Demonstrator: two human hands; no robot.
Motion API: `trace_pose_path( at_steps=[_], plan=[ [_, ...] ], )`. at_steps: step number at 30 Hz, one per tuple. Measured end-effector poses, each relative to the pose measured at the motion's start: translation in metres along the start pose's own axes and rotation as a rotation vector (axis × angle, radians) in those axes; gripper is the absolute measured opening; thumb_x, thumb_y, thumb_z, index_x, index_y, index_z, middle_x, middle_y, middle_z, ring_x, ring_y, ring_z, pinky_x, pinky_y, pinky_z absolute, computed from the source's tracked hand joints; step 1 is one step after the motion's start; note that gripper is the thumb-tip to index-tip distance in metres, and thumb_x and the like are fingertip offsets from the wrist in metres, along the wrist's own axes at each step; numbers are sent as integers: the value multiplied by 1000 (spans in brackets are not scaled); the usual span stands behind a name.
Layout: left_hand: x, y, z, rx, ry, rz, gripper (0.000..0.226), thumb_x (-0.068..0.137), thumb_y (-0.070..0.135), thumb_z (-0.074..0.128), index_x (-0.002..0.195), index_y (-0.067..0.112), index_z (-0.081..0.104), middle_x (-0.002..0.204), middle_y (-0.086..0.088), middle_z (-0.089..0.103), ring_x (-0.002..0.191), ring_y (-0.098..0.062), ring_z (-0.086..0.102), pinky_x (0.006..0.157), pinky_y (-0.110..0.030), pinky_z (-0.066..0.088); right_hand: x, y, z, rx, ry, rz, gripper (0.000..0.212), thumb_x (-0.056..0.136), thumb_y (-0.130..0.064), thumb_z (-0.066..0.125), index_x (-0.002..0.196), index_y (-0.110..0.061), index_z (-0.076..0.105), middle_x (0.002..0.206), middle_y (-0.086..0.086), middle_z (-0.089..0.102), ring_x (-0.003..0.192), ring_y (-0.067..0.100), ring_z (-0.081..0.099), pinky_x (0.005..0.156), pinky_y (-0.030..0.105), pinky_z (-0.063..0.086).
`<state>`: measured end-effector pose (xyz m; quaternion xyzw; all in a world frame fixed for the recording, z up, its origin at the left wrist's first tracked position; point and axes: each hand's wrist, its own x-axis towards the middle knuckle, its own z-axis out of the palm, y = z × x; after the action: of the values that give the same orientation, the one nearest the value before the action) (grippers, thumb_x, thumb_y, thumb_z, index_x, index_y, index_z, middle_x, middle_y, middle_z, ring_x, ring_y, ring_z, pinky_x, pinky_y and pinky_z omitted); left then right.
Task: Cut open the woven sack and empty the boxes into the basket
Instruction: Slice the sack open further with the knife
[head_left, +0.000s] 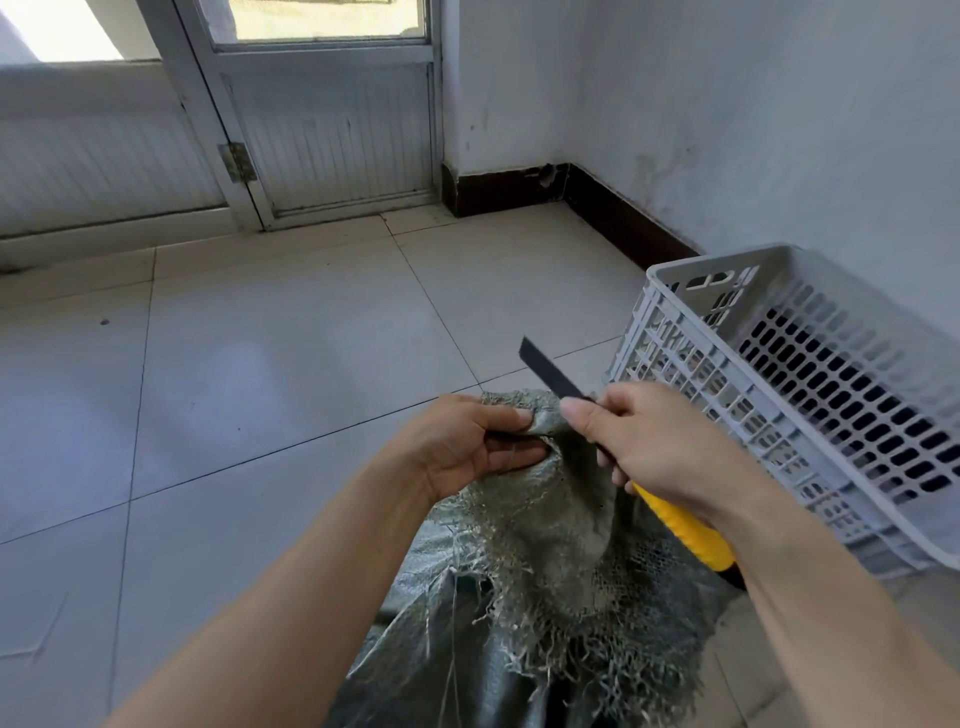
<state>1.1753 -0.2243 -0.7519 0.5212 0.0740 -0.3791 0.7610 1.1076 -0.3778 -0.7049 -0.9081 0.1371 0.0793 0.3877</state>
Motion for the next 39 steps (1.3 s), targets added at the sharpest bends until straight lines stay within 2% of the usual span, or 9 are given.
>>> trace_pose_path(
  at_steps=[9,12,16,19,21,24,28,33,39],
  plan=[
    [-9,5,0,-26,-70,2,17,86,-13,44,75,-9,57,74,-21,67,67,-29,70,70,-36,59,8,17,13,38,97,34,40,81,-48,65,81,-10,53,74,6,56,72,27,58,68,40,48],
    [-8,5,1,-17,-72,11,19,85,-12,43,70,-2,51,82,-23,63,72,-31,70,74,-39,58,7,11,13,141,173,-77,30,73,-27,79,91,-17,57,89,-2,63,84,17,59,72,33,47],
    [-9,5,1,12,-125,10,11,84,-11,48,81,-2,53,84,-18,64,75,-26,69,74,-37,57,9,10,19,159,174,-95,22,75,-14,77,89,-24,63,81,-11,60,81,15,59,68,23,47],
    [-9,5,2,328,27,133,26,79,2,67,100,5,53,91,-9,58,75,-15,59,67,-27,56,12,14,18,207,144,-45,10,78,-14,74,85,-16,67,85,0,68,87,21,64,78,35,52],
    [-9,5,1,672,251,367,45,72,17,78,103,17,45,106,-2,48,91,-13,51,76,-25,48,12,14,15,228,101,-21,9,78,-11,74,86,-9,71,89,10,72,87,25,67,78,39,54],
    [-12,7,4,977,129,647,37,76,18,74,107,28,56,119,5,44,109,-2,44,95,-14,36,11,15,12,292,22,22,9,76,-10,75,84,-10,71,78,9,71,71,21,66,60,31,49],
    [-11,6,5,929,12,529,8,86,19,65,85,12,69,77,2,65,64,3,56,62,-11,45,12,15,9,398,-34,62,11,78,-9,72,88,-14,70,76,2,68,63,13,60,48,20,43],
    [-9,2,1,597,-77,299,10,88,11,61,78,11,63,61,6,62,58,-5,59,57,-15,47,12,16,7,419,-77,68,10,77,-9,74,81,-16,67,71,4,63,61,18,53,48,23,42],
    [-7,3,-2,536,-155,154,23,81,-9,55,71,10,65,60,0,64,56,-10,60,55,-18,50,12,15,10,453,-91,80,14,75,-3,72,73,-14,65,52,-4,53,43,10,45,43,21,39]
  ],
)
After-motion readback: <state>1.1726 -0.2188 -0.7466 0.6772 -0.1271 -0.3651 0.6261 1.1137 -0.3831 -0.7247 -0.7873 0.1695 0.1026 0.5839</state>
